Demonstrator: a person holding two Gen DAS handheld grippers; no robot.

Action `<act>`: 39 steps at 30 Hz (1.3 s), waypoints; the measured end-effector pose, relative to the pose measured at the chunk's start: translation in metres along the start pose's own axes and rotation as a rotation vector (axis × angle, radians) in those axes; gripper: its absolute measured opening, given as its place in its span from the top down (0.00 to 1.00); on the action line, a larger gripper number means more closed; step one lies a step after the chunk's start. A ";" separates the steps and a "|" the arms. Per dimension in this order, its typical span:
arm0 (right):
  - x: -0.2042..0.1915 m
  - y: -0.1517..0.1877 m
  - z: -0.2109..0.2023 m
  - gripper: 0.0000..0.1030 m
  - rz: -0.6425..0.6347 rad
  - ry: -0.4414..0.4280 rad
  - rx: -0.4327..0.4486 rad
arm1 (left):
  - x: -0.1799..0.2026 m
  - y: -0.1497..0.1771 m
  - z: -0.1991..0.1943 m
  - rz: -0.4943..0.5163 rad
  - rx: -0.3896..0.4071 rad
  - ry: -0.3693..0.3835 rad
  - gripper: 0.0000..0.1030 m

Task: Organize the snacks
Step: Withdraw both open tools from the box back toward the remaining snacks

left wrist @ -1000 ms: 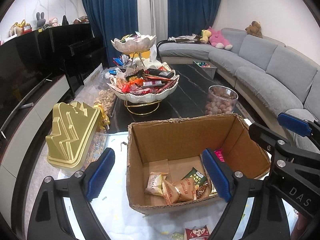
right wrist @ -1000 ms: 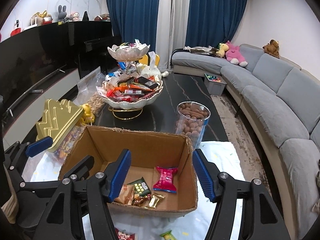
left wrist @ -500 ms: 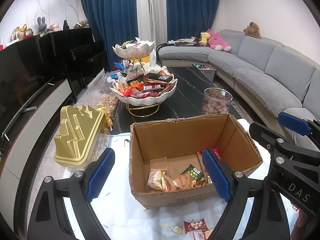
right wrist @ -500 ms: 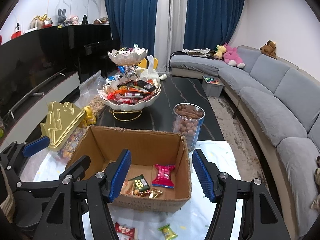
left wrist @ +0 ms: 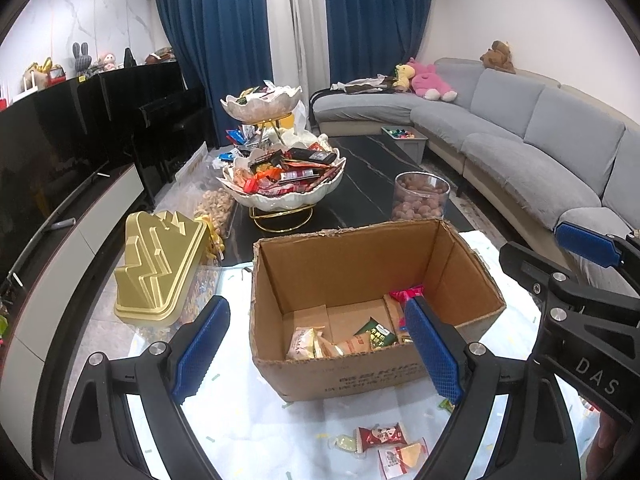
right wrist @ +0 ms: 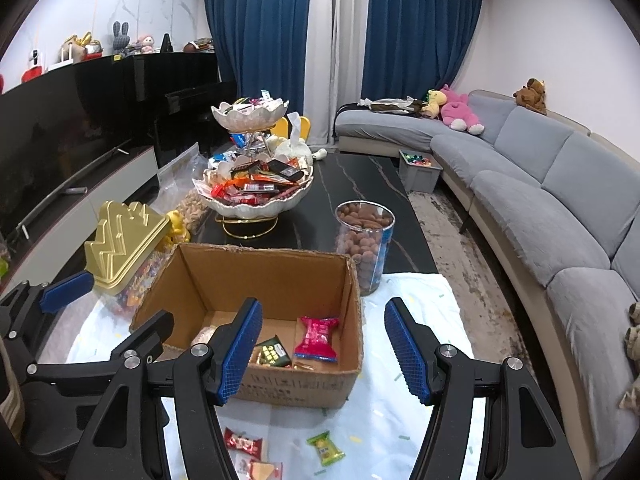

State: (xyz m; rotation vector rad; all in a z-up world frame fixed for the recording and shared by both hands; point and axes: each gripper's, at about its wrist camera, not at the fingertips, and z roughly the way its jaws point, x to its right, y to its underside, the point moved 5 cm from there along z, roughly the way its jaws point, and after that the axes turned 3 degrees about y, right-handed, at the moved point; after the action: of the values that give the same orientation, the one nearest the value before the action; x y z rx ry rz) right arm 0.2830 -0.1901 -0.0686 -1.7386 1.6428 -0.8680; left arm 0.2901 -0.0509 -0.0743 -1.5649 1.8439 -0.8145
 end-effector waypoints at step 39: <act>0.022 0.054 -0.027 0.38 -0.057 -0.025 -0.015 | 0.032 0.062 -0.030 -0.062 -0.021 -0.030 0.13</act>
State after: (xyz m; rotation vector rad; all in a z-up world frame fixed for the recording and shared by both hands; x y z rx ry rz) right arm 0.2297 -0.2147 -0.0930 -1.8070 1.5952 -0.8584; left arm 0.2235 -0.0728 -0.1036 -1.6461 1.7957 -0.7978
